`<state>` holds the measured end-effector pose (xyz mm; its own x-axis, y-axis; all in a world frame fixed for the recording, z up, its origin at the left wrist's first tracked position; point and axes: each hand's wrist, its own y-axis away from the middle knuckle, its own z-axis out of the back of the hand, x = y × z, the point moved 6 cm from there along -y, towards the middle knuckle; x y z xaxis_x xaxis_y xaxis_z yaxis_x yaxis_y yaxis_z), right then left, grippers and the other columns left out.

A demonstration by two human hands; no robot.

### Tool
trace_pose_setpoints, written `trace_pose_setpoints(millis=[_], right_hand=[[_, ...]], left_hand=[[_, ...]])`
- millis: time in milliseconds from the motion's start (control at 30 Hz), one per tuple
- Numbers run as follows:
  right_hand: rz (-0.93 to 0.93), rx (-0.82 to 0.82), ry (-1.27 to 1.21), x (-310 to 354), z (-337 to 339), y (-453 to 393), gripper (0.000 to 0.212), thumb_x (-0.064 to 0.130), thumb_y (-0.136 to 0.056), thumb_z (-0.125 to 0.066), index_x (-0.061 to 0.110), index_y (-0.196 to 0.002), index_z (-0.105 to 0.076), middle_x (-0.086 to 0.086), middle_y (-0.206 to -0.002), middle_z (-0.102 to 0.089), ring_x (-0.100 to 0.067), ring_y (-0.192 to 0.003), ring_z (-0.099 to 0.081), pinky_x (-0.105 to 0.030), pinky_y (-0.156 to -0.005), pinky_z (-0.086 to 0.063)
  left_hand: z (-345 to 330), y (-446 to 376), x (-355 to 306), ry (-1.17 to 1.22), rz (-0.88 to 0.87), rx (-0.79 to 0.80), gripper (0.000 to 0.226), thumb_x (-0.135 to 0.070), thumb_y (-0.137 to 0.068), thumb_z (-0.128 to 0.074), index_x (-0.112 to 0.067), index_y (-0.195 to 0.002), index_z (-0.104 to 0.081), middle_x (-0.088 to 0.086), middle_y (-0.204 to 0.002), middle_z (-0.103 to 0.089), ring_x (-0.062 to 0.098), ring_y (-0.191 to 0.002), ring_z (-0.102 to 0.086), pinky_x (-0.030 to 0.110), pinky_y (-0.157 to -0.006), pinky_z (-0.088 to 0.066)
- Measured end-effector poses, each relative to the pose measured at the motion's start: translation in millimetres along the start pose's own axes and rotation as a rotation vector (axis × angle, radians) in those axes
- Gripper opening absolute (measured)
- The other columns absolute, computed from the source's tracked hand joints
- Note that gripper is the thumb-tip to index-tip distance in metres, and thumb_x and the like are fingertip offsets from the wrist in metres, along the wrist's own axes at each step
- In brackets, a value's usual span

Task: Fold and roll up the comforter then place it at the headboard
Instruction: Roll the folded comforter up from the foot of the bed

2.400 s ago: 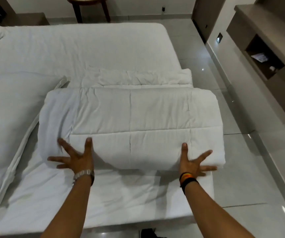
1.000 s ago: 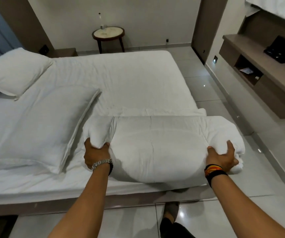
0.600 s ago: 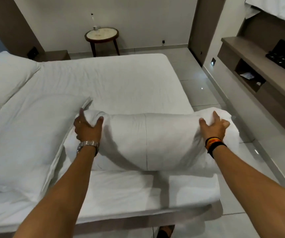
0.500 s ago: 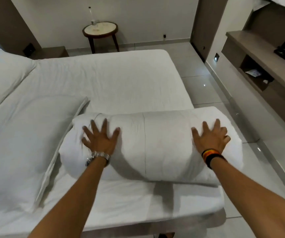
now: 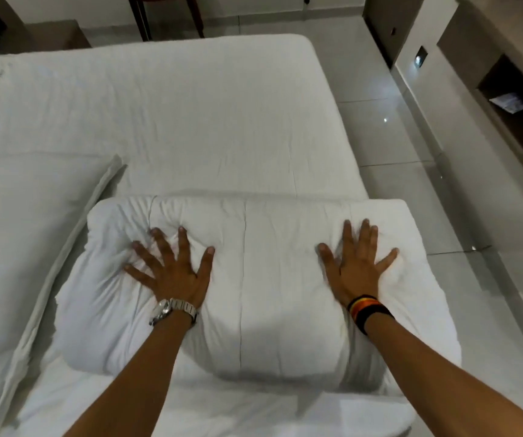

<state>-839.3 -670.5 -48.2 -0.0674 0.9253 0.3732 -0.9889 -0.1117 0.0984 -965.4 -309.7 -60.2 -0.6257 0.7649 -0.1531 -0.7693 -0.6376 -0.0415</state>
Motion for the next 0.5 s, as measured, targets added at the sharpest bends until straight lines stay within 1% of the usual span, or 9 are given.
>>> trace_pose_setpoints(millis=[33,67,100,133,167,233,333,433,500], right_hand=[[0.106,-0.045,-0.039,23.0,7.4,-6.8,0.09,0.087,-0.093,-0.008,0.039,-0.168,-0.001,-0.004,-0.176,0.013,-0.02,-0.161,0.018,-0.067,-0.118,0.022],[0.232,-0.054,-0.05,49.1,8.6,-13.7,0.088,0.088,-0.093,-0.013,0.042,-0.167,-0.003,-0.002,-0.176,0.012,-0.02,-0.161,0.016,-0.065,-0.118,0.023],[0.341,-0.03,-0.043,72.9,4.4,-19.5,0.087,0.09,-0.093,-0.018,0.045,-0.166,-0.003,0.001,-0.176,0.011,-0.02,-0.162,0.014,-0.065,-0.119,0.023],[0.405,0.022,-0.018,91.2,-6.6,-25.6,0.088,0.092,-0.091,-0.02,0.048,-0.165,-0.003,0.003,-0.176,0.01,-0.02,-0.162,0.014,-0.065,-0.119,0.022],[0.421,0.075,0.024,100.4,-21.5,-31.7,0.089,0.094,-0.089,-0.019,0.049,-0.165,-0.002,0.005,-0.176,0.01,-0.02,-0.162,0.014,-0.066,-0.119,0.021],[0.363,0.161,0.1,90.7,-58.4,-43.5,0.091,0.096,-0.086,-0.014,0.051,-0.164,0.003,0.006,-0.176,0.01,-0.022,-0.162,0.015,-0.068,-0.12,0.018],[0.309,0.213,0.197,64.8,-100.1,-45.3,0.093,0.097,-0.085,-0.008,0.05,-0.162,0.013,0.003,-0.176,0.013,-0.022,-0.162,0.015,-0.068,-0.121,0.014],[0.288,0.253,0.218,67.4,-106.8,-45.6,0.095,0.099,-0.082,-0.008,0.051,-0.161,0.018,0.003,-0.176,0.014,-0.023,-0.161,0.015,-0.068,-0.119,0.018],[0.302,0.253,0.198,77.2,-93.1,-51.3,0.1,0.102,-0.079,-0.012,0.052,-0.162,0.012,0.001,-0.177,0.002,-0.023,-0.162,0.008,-0.066,-0.119,0.02]], left_hand=[[5.1,0.7,-4.8,0.016,-0.028,-0.054,0.089,-0.087,-0.09,-0.022,-0.041,-0.165,-0.007,0.005,-0.175,0.011,0.045,-0.156,0.018,0.08,-0.114,0.006],[7.7,1.6,-9.7,0.029,-0.059,-0.083,0.089,-0.085,-0.091,-0.023,-0.039,-0.166,-0.008,0.004,-0.175,0.008,0.044,-0.157,0.016,0.079,-0.114,0.007],[7.3,3.3,-13.6,0.038,-0.084,-0.097,0.089,-0.085,-0.092,-0.023,-0.037,-0.166,-0.008,0.004,-0.175,0.006,0.043,-0.158,0.014,0.079,-0.114,0.007],[4.1,3.3,-15.0,0.043,-0.099,-0.106,0.089,-0.084,-0.092,-0.023,-0.036,-0.166,-0.008,0.004,-0.175,0.006,0.043,-0.158,0.013,0.079,-0.114,0.008],[-0.4,0.6,-15.5,0.039,-0.11,-0.114,0.09,-0.084,-0.092,-0.023,-0.035,-0.166,-0.007,0.004,-0.175,0.005,0.043,-0.158,0.012,0.078,-0.114,0.008],[-18.4,-10.4,-15.1,0.003,-0.119,-0.112,0.091,-0.084,-0.092,-0.024,-0.036,-0.166,-0.007,0.004,-0.175,0.004,0.042,-0.159,0.011,0.077,-0.115,0.01],[-47.3,-14.7,-18.3,-0.041,-0.158,-0.071,0.091,-0.085,-0.092,-0.025,-0.036,-0.166,-0.004,0.004,-0.175,0.003,0.041,-0.159,0.01,0.077,-0.116,0.008],[-54.5,-11.5,-18.8,-0.024,-0.151,-0.018,0.09,-0.084,-0.094,-0.024,-0.035,-0.166,-0.003,0.004,-0.175,0.005,0.04,-0.159,0.011,0.077,-0.116,0.005],[-40.2,-7.9,-16.2,0.001,-0.133,-0.003,0.089,-0.083,-0.095,-0.023,-0.034,-0.166,-0.003,0.005,-0.175,0.004,0.038,-0.159,0.013,0.076,-0.117,0.006]])
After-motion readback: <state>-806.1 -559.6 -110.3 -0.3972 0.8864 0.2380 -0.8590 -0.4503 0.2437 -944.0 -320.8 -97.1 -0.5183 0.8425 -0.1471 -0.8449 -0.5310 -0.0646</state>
